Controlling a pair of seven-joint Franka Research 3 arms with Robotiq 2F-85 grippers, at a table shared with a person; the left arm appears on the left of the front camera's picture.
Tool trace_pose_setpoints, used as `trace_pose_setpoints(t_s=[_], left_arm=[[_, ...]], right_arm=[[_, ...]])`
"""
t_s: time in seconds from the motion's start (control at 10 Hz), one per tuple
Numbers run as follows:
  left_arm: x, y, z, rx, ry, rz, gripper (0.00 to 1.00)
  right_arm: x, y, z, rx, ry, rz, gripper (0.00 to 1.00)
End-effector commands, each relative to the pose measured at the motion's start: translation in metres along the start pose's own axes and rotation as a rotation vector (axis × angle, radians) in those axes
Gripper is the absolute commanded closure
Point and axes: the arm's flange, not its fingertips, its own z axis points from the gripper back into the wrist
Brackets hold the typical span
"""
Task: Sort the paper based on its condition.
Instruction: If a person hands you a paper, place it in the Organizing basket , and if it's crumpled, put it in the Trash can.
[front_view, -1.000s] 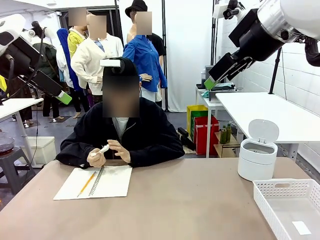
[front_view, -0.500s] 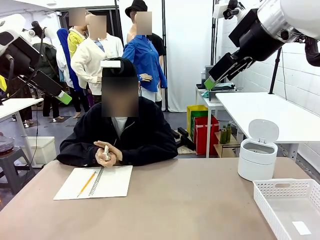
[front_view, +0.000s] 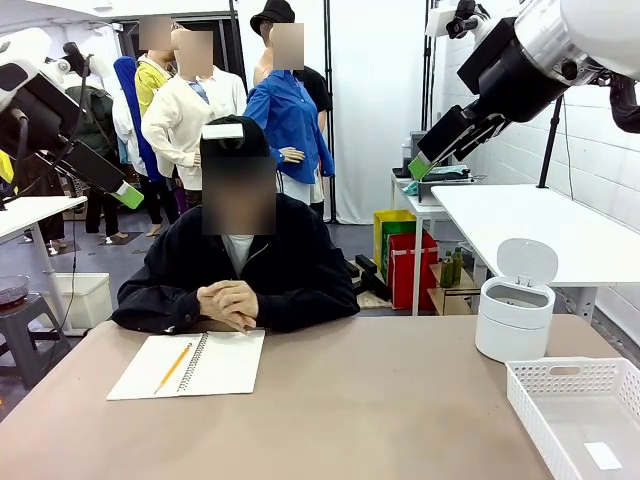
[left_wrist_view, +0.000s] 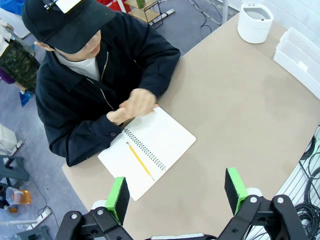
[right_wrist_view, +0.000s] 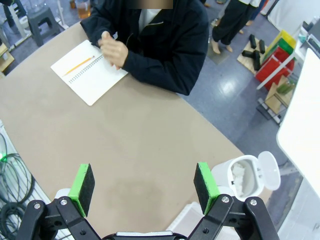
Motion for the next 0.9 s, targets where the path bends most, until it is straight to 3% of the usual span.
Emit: trace_pose_setpoints(t_s=[0.0,0.8], left_arm=[[-0.0003,0.0007,0.0005,0.0,-0.001,0.002,0.0],[-0.0003,0.0007,0.0005,0.0,-0.001,0.002,0.0]], right_arm=[[0.0,-0.0001,-0.0005,0.004,0.0,-0.004,0.0],[0.0,-0.0001,-0.0005,0.004,0.0,-0.004,0.0]])
